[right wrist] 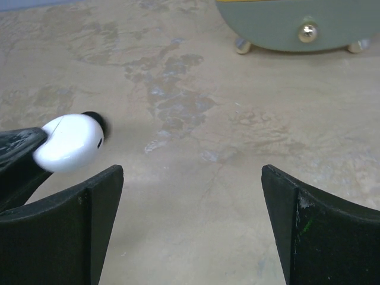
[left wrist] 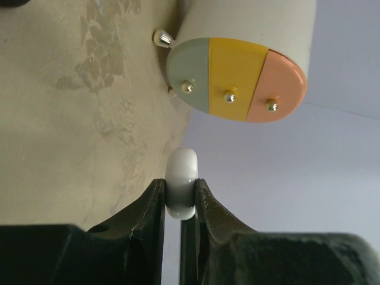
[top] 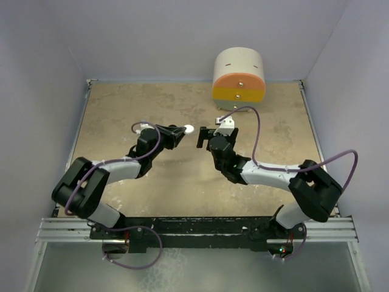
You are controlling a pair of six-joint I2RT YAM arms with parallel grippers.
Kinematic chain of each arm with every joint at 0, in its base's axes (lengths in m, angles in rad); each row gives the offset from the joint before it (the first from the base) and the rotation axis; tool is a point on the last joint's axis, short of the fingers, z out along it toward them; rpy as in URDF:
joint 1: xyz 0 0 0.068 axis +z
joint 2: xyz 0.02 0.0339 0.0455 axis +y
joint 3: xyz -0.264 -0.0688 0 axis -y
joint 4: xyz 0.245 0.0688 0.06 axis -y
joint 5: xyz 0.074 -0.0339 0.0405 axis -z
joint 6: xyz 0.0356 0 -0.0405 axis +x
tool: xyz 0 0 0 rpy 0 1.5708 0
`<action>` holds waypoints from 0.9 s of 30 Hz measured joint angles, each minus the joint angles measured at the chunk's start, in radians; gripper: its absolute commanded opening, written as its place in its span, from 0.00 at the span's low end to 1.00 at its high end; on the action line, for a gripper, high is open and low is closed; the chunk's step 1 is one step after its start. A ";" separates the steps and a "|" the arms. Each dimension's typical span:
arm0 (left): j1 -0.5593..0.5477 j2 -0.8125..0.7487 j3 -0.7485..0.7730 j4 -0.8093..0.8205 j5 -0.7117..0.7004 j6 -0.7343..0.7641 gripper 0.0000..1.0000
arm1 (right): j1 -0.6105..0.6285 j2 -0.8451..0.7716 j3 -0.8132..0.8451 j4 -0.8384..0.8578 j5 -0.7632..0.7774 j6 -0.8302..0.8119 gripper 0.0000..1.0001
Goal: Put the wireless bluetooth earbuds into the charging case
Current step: Close the charging case, then place the charging case at the center of the board.
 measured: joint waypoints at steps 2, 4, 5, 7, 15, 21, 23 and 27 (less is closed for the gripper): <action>0.006 0.086 0.075 -0.005 0.019 0.051 0.00 | -0.013 -0.050 0.001 -0.087 0.010 0.057 1.00; 0.006 0.174 0.153 -0.010 0.041 0.099 0.00 | -0.024 -0.112 -0.005 -0.141 0.008 0.091 1.00; 0.006 0.213 0.188 -0.009 0.050 0.119 0.00 | -0.032 -0.158 -0.014 -0.161 0.004 0.105 1.00; 0.005 0.291 0.251 -0.009 0.062 0.163 0.00 | -0.044 -0.251 -0.033 -0.189 0.002 0.123 1.00; -0.010 0.504 0.466 -0.094 0.053 0.319 0.00 | -0.065 -0.483 -0.058 -0.218 -0.027 0.134 1.00; -0.034 0.611 0.646 -0.178 0.020 0.417 0.00 | -0.066 -0.489 -0.076 -0.246 -0.050 0.132 1.00; -0.041 0.647 0.698 -0.201 0.011 0.445 0.00 | -0.068 -0.492 -0.085 -0.254 -0.053 0.131 1.00; -0.048 0.709 0.769 -0.246 0.002 0.481 0.00 | -0.070 -0.510 -0.095 -0.264 -0.059 0.127 1.00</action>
